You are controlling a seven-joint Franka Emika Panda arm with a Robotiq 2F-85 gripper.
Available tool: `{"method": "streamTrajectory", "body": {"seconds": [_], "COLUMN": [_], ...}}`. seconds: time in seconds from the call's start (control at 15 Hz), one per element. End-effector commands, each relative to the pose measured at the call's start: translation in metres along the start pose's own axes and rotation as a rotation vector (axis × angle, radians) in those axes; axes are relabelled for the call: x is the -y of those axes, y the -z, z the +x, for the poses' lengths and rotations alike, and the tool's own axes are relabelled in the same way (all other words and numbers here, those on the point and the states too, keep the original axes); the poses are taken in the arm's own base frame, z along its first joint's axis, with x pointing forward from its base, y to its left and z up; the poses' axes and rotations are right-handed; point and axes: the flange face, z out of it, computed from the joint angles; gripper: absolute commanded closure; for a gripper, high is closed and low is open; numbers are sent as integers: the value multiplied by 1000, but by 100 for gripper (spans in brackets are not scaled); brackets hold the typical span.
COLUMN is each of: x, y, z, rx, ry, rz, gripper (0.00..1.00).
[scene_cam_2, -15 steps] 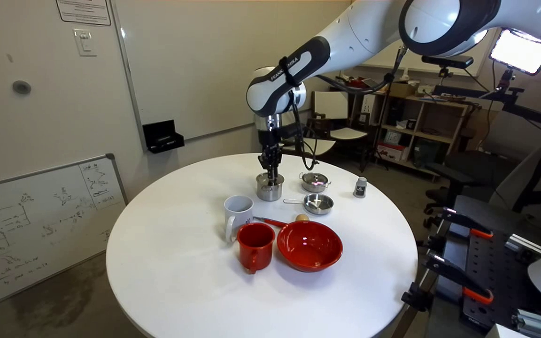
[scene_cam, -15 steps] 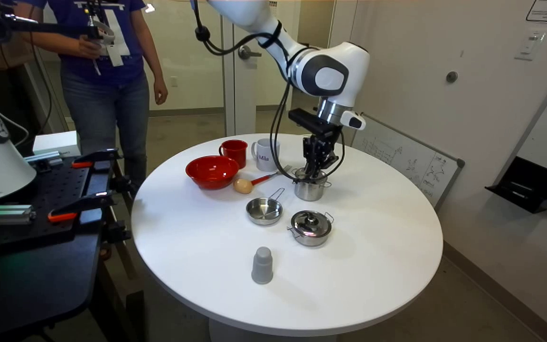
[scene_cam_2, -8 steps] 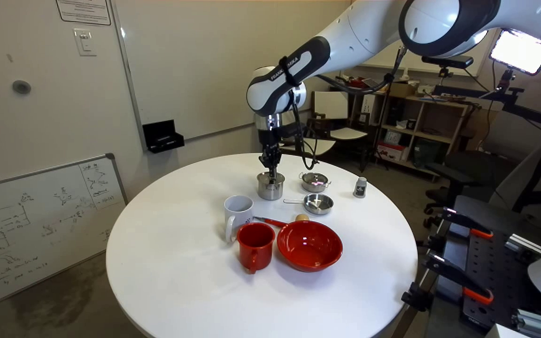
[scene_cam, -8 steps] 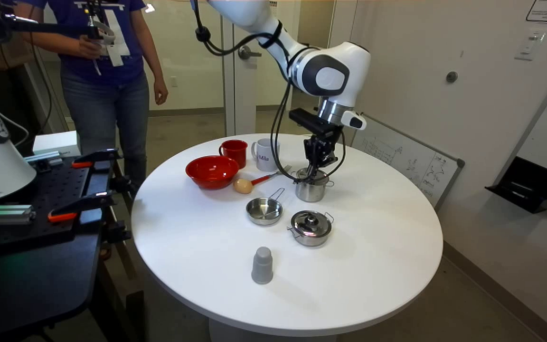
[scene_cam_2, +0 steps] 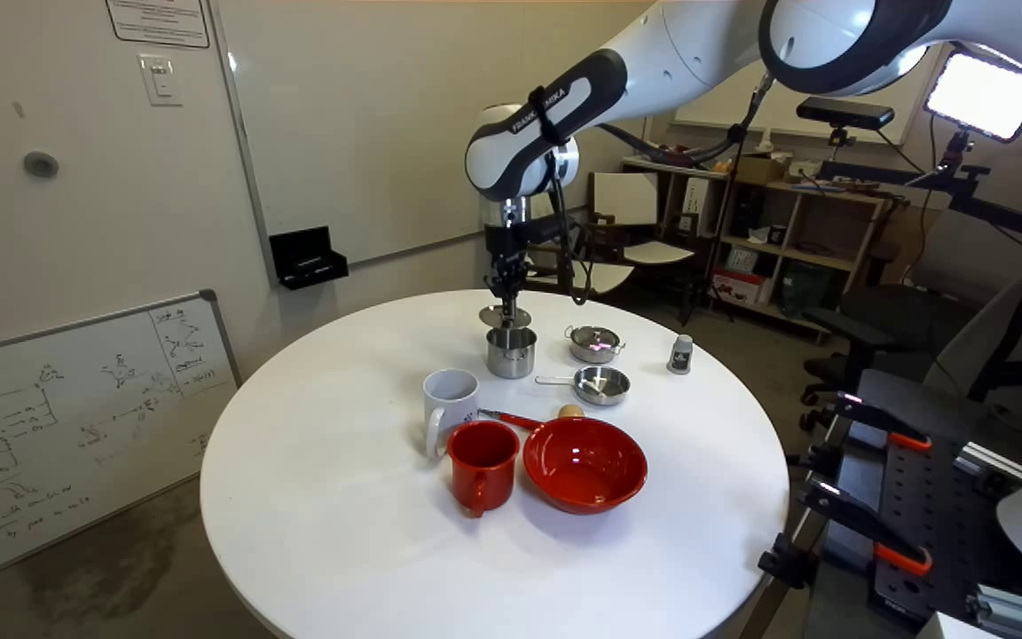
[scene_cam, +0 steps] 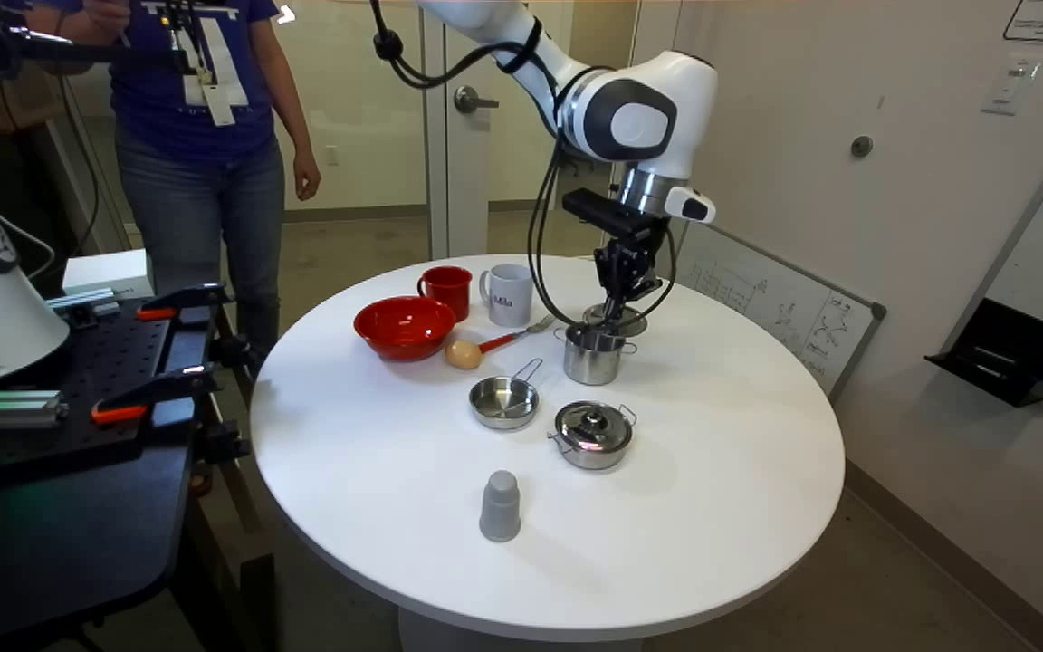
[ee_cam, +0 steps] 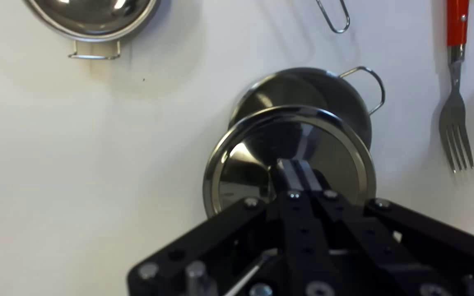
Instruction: Remove the lid from the pot and put it on the table
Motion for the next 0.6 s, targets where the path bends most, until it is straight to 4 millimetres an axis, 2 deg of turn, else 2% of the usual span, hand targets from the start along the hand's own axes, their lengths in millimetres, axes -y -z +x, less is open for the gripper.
{"method": "streamTrajectory", "body": {"seconds": [0.0,0.13,0.27,0.53], "x": [-9,-16,-22,-30], "y": [53,70,76,58], "z": [-14,-28,-45,-87], "rx": [-26,-14,2,51], "ry": [-47,-100,-164,-334], "rz": [-38,-36,-18,45], "gripper": [100,100,100,100]}}
